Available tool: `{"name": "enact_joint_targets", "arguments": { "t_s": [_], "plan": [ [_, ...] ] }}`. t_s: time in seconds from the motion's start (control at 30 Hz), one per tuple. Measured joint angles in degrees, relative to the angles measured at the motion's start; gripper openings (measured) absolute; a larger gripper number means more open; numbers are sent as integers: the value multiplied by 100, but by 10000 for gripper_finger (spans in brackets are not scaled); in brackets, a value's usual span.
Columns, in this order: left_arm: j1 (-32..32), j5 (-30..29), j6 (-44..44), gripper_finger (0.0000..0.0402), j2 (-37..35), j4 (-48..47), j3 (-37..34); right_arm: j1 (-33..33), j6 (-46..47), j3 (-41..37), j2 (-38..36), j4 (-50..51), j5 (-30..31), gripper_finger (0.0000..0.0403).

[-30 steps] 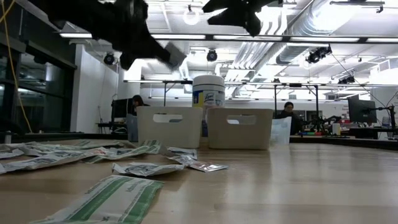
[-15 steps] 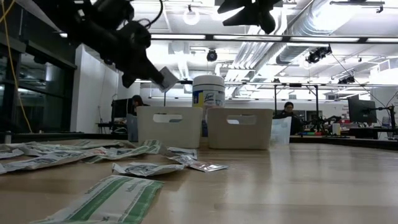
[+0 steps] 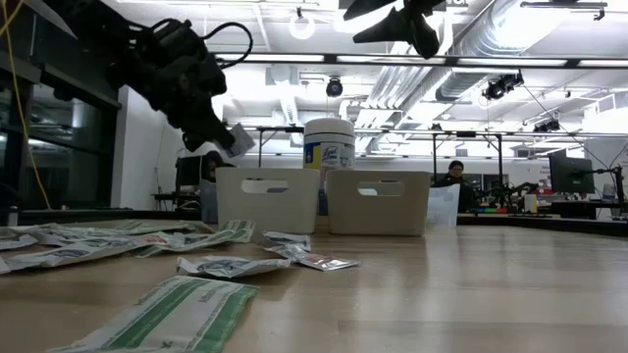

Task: Pick & Place First Aid Supplies
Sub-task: Put the alcohol wipe into the white bin

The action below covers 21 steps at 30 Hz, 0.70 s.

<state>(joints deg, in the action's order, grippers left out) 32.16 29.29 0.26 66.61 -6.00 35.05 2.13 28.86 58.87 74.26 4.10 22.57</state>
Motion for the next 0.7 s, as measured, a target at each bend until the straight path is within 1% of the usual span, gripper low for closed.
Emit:
{"name": "enact_joint_targets", "arguments": {
  "t_s": [0.1,0.37,0.7],
  "plan": [
    [95,124,272,0,0,-25,0,0,148,0,0,7,0,173],
    [83,263,791,0,0,-35,0,15,706,0,0,0,-98,173],
    [83,215,1149,3,0,-65,0,28,737,0,0,-4,-107,173]
  ]
}}
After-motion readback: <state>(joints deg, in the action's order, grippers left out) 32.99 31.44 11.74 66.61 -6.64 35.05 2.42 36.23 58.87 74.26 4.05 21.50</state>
